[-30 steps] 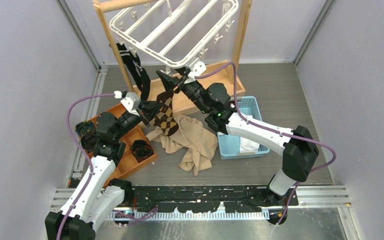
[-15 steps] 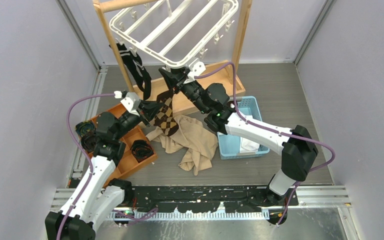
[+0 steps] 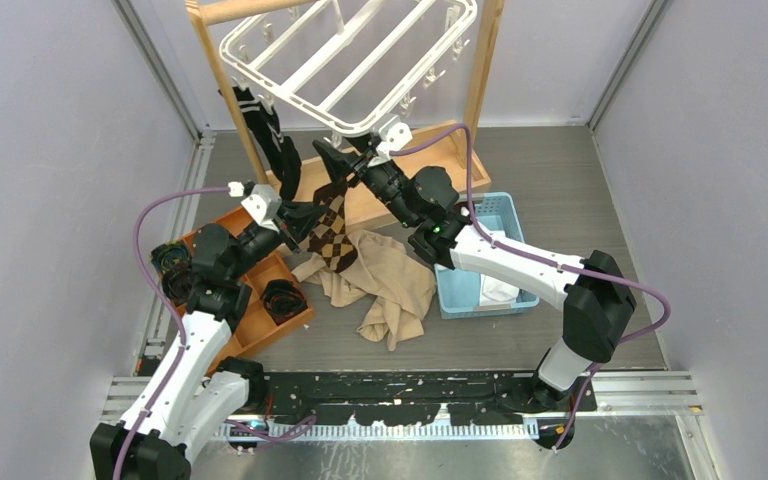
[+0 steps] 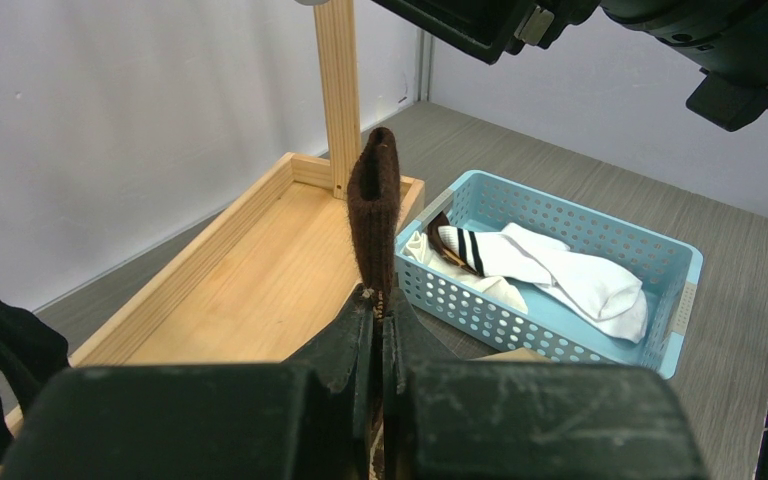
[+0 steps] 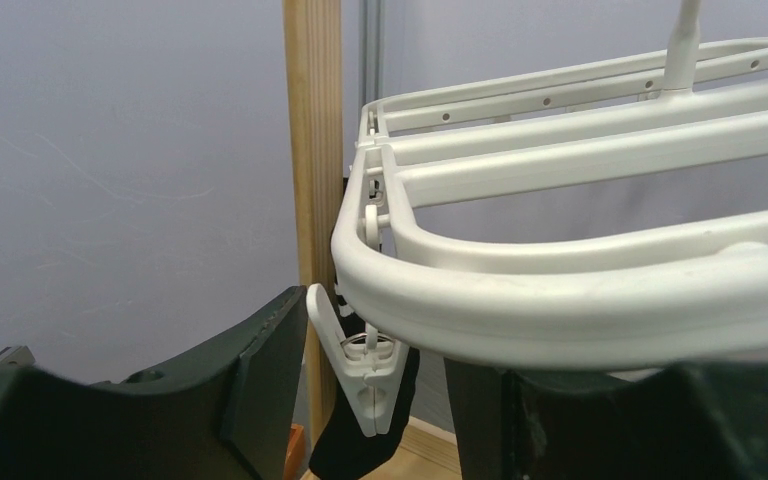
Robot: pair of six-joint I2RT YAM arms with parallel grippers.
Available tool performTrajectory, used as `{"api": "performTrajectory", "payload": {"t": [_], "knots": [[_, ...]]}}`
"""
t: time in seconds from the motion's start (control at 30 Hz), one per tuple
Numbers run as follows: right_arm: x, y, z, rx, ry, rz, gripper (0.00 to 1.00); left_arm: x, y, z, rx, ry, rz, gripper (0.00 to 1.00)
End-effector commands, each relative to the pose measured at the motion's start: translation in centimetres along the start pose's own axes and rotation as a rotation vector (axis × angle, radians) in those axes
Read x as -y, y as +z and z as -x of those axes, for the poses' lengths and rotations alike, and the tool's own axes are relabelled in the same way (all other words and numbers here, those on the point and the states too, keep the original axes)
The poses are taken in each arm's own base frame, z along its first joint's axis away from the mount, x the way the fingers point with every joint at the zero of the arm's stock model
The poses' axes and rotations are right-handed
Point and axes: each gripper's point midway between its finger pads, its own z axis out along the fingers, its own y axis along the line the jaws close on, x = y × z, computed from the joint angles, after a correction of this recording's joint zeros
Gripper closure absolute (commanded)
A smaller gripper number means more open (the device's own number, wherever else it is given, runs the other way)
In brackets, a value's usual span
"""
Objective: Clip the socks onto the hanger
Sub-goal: Open the clamp at the hanger.
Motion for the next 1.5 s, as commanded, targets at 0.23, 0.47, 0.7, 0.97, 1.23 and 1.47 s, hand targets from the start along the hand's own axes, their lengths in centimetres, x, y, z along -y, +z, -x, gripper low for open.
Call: {"api": "performTrajectory", "payload": {"t": [0.23,0.47,0.7,0.97,1.23,1.47], "knots": [[0.4,0.6,4.9,0.14,0.016,-0.025,0.41,0.0,0.3,1.7,0.044,0.039,-0.003,1.0],[0.3,0.7,5.2,0.151,0.026,-0.019,0.44,0.0,0.3,1.8,0.044,0.039,-0.005,1.0],[0.2,0.7,5.3,0.154,0.028,-0.015,0.6,0.0,0.2,1.8,0.044,0.038,-0.003,1.0],[0.3,0.7,5.9,0.154,0.068,-0.024,0.8,-0.1,0.2,2.0,0.047,0.03,0.007,1.0],[1.3,0.9,7.2,0.124,0.213,-0.099,0.91,-0.1,0.6,2.9,0.049,-0.021,0.009,1.0],[2.5,1.2,7.1,0.061,0.339,-0.215,0.94,-0.5,0.6,4.0,0.067,-0.058,0.046,1.0]]}}
